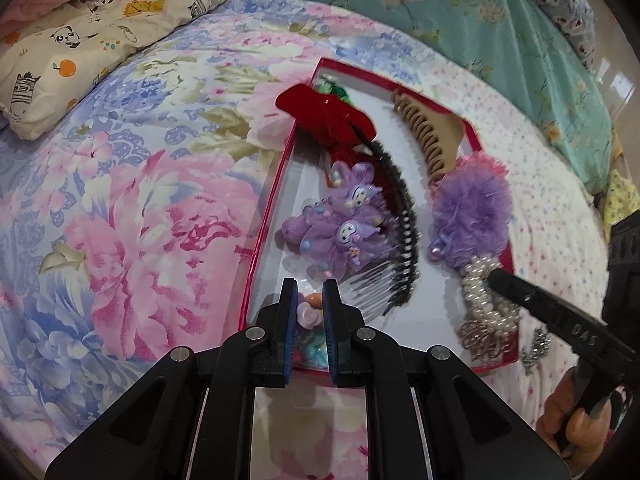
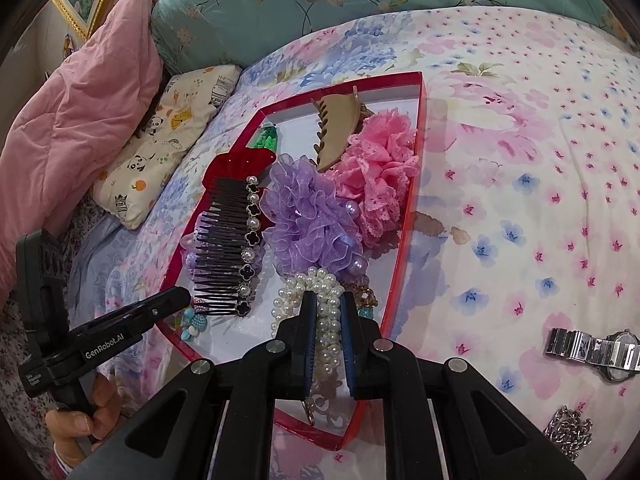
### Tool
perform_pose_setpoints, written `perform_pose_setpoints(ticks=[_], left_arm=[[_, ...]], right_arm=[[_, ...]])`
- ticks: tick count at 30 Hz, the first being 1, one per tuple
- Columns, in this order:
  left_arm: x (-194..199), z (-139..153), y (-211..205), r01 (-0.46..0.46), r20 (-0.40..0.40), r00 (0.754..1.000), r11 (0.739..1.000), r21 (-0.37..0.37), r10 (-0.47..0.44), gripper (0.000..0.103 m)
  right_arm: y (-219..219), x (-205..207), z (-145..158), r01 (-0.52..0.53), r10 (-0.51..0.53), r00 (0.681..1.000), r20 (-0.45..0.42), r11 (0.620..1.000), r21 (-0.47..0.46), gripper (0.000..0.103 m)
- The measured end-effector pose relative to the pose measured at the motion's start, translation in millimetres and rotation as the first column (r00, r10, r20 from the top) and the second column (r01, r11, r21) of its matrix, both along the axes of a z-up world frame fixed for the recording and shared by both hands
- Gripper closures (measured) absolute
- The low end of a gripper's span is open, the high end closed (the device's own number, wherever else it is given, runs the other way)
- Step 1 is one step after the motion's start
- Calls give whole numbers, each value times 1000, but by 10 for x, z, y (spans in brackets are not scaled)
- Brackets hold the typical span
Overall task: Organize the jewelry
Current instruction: 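Lower the pearl bracelet and beaded hair ties into the box and open both tools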
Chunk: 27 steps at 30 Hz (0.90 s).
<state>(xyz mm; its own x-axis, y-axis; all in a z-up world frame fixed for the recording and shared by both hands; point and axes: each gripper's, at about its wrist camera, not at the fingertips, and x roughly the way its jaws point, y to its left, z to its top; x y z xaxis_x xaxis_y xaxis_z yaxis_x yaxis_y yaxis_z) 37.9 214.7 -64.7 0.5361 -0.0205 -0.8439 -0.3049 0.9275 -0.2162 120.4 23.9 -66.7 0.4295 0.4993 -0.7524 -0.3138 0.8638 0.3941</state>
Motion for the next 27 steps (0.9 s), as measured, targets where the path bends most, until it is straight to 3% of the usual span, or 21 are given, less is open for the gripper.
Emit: perform_pose_setpoints(ticks=[27], left_arm=[[62,25,-62,8,2,1000,1000,14,-8,92]], right_arm=[[115,93,54,-27,29,999,34,998,-59,91]])
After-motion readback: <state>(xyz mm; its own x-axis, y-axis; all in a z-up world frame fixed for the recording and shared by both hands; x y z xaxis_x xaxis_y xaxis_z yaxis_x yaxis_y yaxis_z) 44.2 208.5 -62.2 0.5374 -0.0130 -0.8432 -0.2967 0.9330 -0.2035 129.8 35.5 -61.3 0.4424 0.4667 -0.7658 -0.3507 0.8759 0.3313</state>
